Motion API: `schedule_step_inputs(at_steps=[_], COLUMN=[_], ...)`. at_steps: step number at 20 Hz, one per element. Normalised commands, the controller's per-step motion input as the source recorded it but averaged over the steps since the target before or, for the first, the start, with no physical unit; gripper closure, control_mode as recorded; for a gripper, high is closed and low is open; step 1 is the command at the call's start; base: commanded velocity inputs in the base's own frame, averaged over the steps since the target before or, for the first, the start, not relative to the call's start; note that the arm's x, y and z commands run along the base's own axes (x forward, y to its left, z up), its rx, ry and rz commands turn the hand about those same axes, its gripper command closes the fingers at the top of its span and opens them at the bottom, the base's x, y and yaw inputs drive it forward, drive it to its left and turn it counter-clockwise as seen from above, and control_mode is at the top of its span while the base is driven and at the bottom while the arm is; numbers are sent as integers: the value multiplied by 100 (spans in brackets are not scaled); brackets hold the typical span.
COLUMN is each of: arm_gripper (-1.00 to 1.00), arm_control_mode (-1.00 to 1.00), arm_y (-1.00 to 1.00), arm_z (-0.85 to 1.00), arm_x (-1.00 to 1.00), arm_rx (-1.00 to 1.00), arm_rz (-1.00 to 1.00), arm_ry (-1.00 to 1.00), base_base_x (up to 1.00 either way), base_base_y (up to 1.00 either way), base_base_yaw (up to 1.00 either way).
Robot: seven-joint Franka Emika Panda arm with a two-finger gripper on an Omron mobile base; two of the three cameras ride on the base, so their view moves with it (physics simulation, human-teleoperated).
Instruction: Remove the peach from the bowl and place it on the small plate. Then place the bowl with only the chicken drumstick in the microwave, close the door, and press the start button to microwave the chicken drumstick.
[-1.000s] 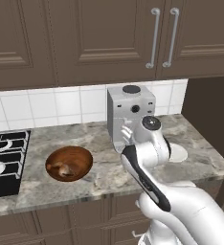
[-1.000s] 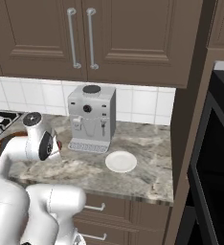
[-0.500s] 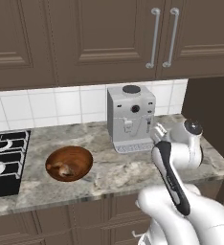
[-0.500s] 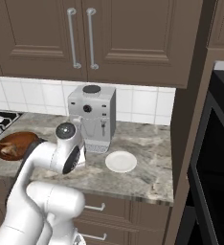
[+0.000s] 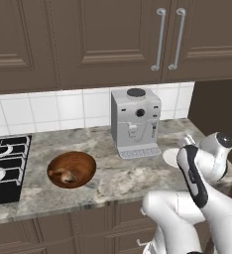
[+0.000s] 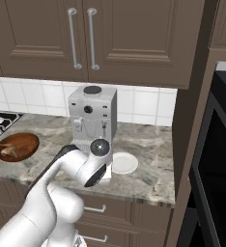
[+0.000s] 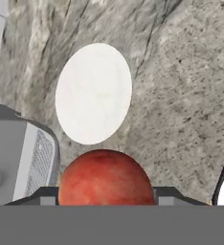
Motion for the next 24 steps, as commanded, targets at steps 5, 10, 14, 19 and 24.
schedule_step_inputs(at_steps=[5, 10, 14, 19, 24], arm_gripper=[100, 100, 100, 100, 100], arm_control_mode=[-100, -100, -100, -100, -100], arm_y=[-43, -18, -13, -5, -2], arm_z=[-13, -11, -18, -29, -27], arm_x=[43, 52, 48, 39, 31], arm_rx=[0, 0, 3, 7, 8], arm_rz=[0, 0, 7, 9, 9], arm_ry=[25, 24, 15, 11, 9], base_base_x=[0, 0, 0, 0, 0], base_base_y=[0, 0, 0, 0, 0], base_base_yaw=[0, 0, 0, 0, 0])
